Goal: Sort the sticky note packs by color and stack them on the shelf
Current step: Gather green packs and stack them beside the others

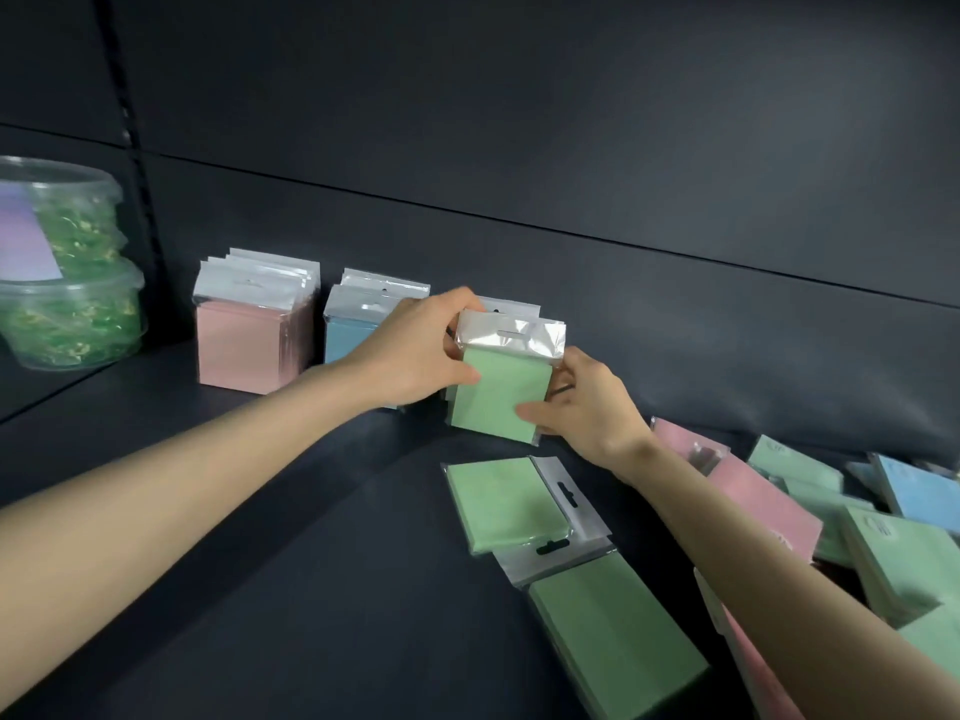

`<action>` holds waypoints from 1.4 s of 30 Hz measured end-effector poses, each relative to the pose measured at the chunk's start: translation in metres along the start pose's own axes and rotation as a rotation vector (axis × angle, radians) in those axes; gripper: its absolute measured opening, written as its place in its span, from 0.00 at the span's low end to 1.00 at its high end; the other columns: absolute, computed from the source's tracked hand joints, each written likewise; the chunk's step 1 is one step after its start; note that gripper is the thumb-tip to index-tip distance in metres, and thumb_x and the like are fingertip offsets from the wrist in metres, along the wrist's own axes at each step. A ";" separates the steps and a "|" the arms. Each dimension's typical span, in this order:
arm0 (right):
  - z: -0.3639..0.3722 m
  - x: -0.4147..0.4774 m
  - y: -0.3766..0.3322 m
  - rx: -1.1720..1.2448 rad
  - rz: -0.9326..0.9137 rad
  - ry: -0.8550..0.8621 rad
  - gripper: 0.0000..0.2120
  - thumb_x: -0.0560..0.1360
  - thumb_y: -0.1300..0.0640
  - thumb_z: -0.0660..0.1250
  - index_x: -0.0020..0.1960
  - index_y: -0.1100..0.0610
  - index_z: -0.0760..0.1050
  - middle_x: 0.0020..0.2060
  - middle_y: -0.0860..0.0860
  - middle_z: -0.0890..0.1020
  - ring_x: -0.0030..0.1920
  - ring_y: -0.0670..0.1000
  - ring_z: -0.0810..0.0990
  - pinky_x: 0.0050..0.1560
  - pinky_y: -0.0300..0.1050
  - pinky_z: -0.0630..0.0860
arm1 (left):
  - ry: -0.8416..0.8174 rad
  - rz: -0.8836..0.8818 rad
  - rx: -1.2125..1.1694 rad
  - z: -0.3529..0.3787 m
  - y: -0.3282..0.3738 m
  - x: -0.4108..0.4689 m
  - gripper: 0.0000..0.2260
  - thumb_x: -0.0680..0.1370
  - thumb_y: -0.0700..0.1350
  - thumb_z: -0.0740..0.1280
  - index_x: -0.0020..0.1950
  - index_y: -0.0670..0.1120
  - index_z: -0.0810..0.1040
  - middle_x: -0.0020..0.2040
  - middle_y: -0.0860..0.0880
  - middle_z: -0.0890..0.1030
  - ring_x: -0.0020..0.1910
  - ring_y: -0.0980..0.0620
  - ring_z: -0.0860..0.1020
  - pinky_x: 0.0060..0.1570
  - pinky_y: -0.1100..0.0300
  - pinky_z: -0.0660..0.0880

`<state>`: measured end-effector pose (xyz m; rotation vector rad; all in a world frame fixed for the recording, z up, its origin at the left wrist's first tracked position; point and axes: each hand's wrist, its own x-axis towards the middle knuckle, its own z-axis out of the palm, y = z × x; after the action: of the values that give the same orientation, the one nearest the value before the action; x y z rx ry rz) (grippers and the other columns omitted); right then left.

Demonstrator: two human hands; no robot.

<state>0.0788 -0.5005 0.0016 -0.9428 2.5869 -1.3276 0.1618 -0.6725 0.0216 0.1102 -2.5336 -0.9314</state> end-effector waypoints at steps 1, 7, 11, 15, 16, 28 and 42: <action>0.003 0.006 -0.001 -0.010 0.002 0.005 0.17 0.67 0.62 0.73 0.54 0.58 0.73 0.40 0.47 0.81 0.43 0.52 0.83 0.51 0.52 0.80 | -0.002 0.013 0.057 -0.003 0.000 0.005 0.20 0.69 0.39 0.74 0.58 0.50 0.73 0.43 0.47 0.79 0.45 0.48 0.78 0.46 0.53 0.76; 0.020 0.030 0.004 -0.112 0.047 0.013 0.16 0.69 0.59 0.73 0.52 0.58 0.69 0.45 0.53 0.79 0.48 0.53 0.77 0.44 0.40 0.71 | -0.017 0.153 0.691 0.002 -0.010 0.029 0.22 0.74 0.43 0.67 0.67 0.48 0.67 0.58 0.48 0.76 0.59 0.45 0.71 0.54 0.55 0.65; 0.022 0.035 0.009 -0.104 0.083 0.022 0.20 0.66 0.61 0.74 0.52 0.56 0.67 0.48 0.55 0.80 0.49 0.54 0.79 0.42 0.40 0.72 | -0.017 0.196 0.791 0.007 -0.019 0.038 0.23 0.74 0.45 0.67 0.68 0.48 0.66 0.60 0.49 0.75 0.59 0.47 0.71 0.57 0.55 0.62; 0.024 0.035 0.016 -0.234 0.081 -0.020 0.20 0.66 0.62 0.73 0.52 0.54 0.66 0.47 0.54 0.80 0.46 0.54 0.80 0.46 0.46 0.78 | -0.013 0.234 0.794 0.004 -0.023 0.043 0.23 0.73 0.50 0.69 0.66 0.48 0.68 0.57 0.50 0.76 0.58 0.48 0.71 0.55 0.55 0.59; 0.024 0.036 0.016 -0.265 0.086 -0.017 0.20 0.66 0.61 0.73 0.52 0.54 0.66 0.47 0.54 0.79 0.46 0.54 0.80 0.49 0.50 0.78 | -0.016 0.242 0.809 0.003 -0.023 0.044 0.24 0.73 0.50 0.70 0.66 0.48 0.67 0.56 0.51 0.76 0.57 0.49 0.71 0.55 0.55 0.59; 0.027 0.041 0.009 -0.458 0.123 -0.026 0.24 0.69 0.54 0.72 0.60 0.57 0.65 0.54 0.54 0.78 0.52 0.58 0.77 0.55 0.54 0.75 | -0.101 0.282 0.849 0.002 -0.023 0.050 0.21 0.74 0.48 0.65 0.66 0.48 0.66 0.57 0.51 0.73 0.58 0.49 0.69 0.60 0.53 0.59; -0.023 -0.010 -0.004 -0.404 0.042 -0.030 0.20 0.70 0.48 0.72 0.60 0.52 0.73 0.54 0.49 0.78 0.50 0.49 0.77 0.53 0.41 0.72 | -0.002 0.278 0.568 0.000 0.014 0.002 0.19 0.77 0.51 0.64 0.67 0.49 0.69 0.63 0.51 0.71 0.62 0.49 0.67 0.60 0.55 0.62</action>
<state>0.0810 -0.4811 0.0170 -0.9392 2.8902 -0.7849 0.1608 -0.6620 0.0311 -0.0723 -2.6521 -0.0935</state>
